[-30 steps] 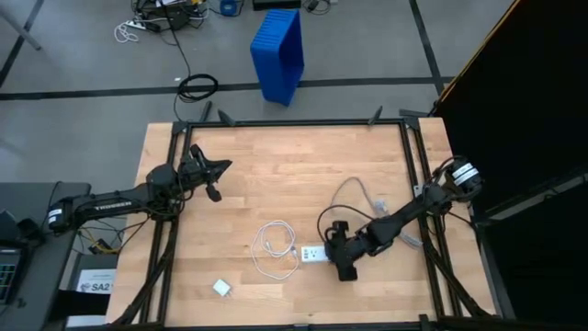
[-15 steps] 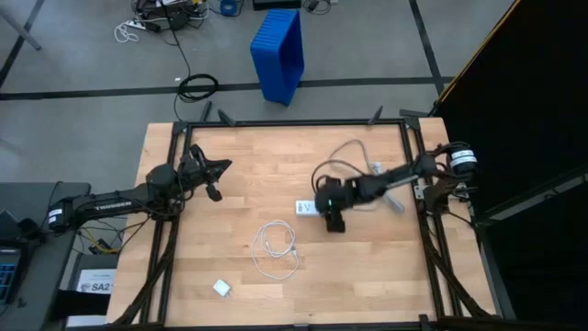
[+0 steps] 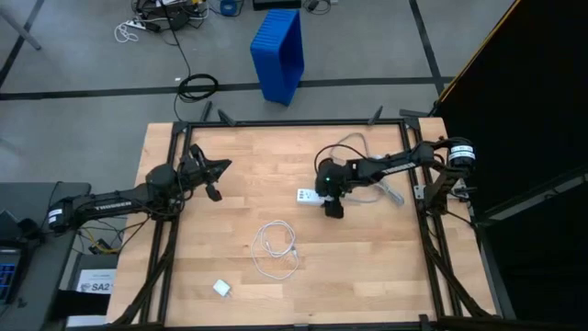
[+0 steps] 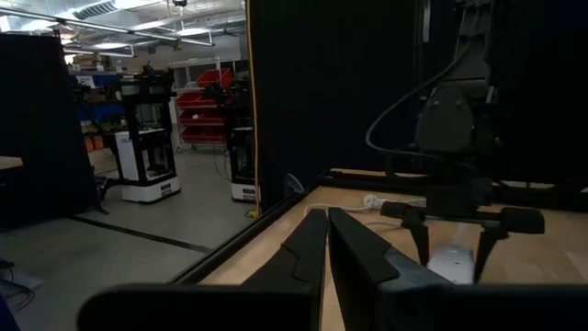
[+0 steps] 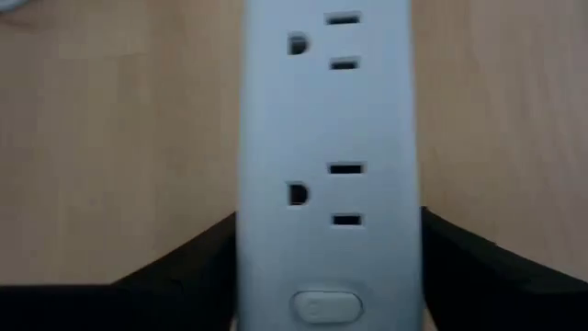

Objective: Insert USB
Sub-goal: Move the white outlet extension to the center of the table, then move the white charger adapter to the center of the table

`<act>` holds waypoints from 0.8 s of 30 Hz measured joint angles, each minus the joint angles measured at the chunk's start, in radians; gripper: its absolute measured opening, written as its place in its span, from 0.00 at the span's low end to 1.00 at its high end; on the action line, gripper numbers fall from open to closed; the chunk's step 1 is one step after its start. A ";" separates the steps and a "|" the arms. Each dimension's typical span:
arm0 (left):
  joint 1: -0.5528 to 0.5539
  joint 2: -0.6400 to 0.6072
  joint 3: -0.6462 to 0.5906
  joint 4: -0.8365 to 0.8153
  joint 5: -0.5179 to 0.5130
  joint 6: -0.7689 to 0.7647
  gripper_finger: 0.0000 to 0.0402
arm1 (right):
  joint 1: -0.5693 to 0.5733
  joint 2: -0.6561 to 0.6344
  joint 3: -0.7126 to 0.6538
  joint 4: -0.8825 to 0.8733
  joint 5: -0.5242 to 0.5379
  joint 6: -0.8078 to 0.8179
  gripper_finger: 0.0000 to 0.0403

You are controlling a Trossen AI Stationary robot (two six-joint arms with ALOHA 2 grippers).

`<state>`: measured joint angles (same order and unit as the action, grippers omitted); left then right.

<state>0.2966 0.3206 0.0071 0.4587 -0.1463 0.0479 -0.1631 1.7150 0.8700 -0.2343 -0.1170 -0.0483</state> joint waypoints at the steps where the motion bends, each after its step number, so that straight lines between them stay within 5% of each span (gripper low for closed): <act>1: 0.000 0.000 0.000 0.000 0.000 0.000 0.00 | 0.000 -0.004 0.000 -0.004 0.000 0.000 0.72; 10: 0.000 0.000 0.000 -0.001 0.000 0.000 0.00 | 0.000 -0.147 0.000 -0.021 0.004 0.003 0.80; 16: 0.000 0.000 0.000 -0.001 0.000 0.000 0.00 | 0.110 -0.258 0.002 0.095 0.004 0.009 0.75; 24: 0.000 0.000 0.000 -0.002 0.000 0.000 0.00 | 0.275 -0.219 0.002 0.306 0.000 -0.106 0.67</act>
<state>0.2966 0.3205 0.0071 0.4572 -0.1459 0.0479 0.1118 1.4959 0.8722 0.0722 -0.1170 -0.1543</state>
